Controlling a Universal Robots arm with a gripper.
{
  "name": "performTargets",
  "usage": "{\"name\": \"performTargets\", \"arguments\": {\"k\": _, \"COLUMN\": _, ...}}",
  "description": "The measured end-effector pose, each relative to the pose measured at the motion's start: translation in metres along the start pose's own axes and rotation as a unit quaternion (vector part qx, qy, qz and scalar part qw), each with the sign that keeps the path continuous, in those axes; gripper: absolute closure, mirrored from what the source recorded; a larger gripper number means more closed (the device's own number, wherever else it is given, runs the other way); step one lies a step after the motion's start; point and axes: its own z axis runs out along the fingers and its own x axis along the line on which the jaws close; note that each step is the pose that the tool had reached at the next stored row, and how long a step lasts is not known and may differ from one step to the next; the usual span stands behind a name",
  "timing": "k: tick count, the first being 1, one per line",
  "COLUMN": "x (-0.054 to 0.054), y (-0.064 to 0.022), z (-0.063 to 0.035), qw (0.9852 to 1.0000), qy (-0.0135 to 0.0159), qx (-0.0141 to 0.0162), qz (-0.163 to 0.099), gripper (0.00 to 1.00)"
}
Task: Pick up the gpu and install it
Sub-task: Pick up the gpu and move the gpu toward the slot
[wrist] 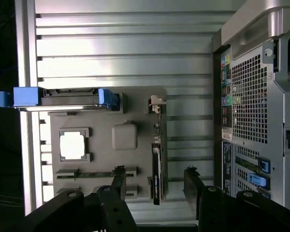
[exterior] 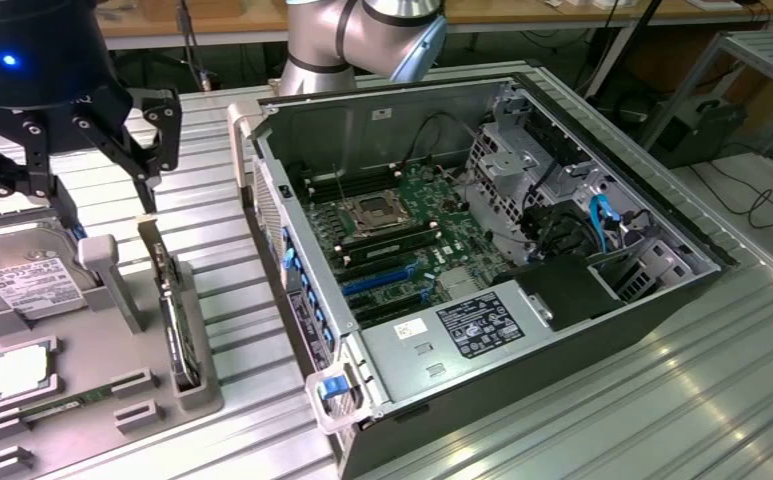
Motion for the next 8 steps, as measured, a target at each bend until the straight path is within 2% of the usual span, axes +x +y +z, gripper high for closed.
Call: {"name": "performTargets", "arguments": {"k": 8, "x": 0.0000, "y": -0.0014, "z": 0.0019, "qw": 1.0000, "qy": 0.0000, "qx": 0.0001, "qz": 0.000, "gripper": 0.40}}
